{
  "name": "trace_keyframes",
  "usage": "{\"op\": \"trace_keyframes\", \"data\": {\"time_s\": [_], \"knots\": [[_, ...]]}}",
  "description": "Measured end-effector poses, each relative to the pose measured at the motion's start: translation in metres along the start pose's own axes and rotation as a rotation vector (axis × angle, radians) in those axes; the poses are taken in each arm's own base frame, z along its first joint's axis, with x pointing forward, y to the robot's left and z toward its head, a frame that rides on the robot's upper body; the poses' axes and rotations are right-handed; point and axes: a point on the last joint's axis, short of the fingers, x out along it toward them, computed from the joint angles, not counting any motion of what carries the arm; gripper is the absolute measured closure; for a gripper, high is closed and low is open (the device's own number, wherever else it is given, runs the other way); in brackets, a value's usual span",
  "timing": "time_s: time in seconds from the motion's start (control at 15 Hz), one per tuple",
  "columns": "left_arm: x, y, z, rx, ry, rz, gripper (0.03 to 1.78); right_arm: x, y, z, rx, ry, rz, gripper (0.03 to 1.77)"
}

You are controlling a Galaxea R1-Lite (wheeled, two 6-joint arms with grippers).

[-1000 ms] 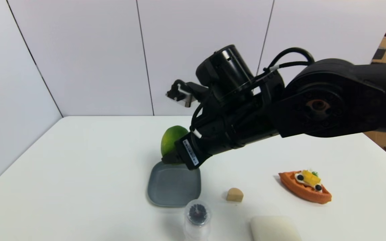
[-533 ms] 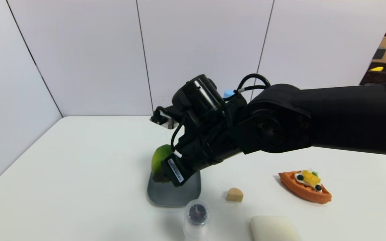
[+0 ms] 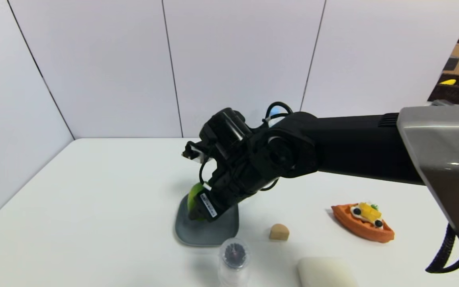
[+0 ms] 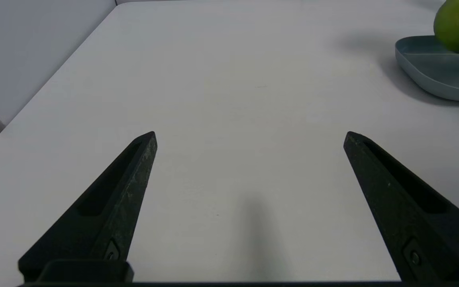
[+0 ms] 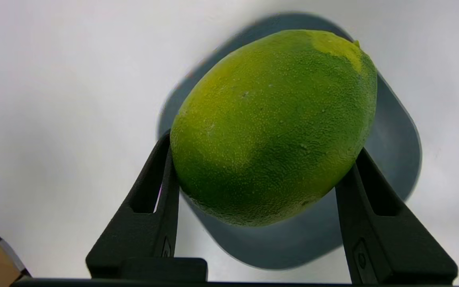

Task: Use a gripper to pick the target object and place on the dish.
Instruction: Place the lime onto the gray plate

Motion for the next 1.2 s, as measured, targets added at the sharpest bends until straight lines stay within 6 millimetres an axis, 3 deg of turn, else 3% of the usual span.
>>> {"op": "trace_keyframes", "data": {"time_s": [0.73,1.2], "knots": [[0.0,0.0,0.0,0.0,0.0,0.001,0.12,0.0083,-0.01,-0.0028,0.017,0.038,-0.013,0.72],[0.0,0.0,0.0,0.0,0.0,0.0,0.12,0.0067,-0.0092,-0.0073,0.023,0.09,-0.009,0.35]]}}
